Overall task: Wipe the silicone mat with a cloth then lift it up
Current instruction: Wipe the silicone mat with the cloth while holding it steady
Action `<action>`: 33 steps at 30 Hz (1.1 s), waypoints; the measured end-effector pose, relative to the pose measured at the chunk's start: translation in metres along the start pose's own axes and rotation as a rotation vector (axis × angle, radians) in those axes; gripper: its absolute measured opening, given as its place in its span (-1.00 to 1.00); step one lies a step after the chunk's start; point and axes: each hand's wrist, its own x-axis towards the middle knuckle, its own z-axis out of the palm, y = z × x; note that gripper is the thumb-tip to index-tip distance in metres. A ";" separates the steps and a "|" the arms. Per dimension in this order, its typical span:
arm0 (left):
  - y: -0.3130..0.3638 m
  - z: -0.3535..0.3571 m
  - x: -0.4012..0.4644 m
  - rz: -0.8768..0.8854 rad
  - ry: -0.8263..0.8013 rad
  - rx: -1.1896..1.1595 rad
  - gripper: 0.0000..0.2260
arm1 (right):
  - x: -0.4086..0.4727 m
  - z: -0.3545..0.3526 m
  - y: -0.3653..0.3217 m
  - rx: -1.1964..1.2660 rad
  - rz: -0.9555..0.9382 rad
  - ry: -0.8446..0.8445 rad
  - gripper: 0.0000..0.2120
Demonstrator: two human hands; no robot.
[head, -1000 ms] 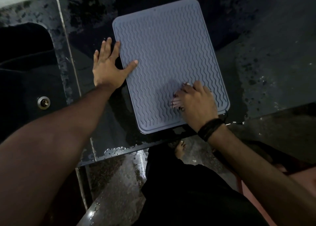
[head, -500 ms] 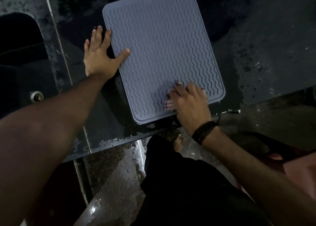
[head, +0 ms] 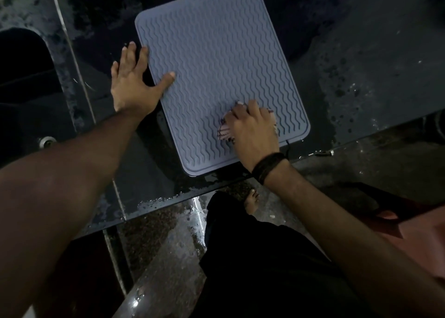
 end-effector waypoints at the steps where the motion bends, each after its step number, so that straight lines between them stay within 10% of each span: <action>1: 0.000 0.000 0.000 0.001 0.000 -0.002 -0.14 | -0.008 0.002 0.002 -0.003 -0.004 -0.001 -0.62; 33: 0.001 -0.003 -0.001 -0.001 -0.018 -0.006 -0.13 | -0.046 -0.006 0.035 -0.077 0.038 -0.046 -0.62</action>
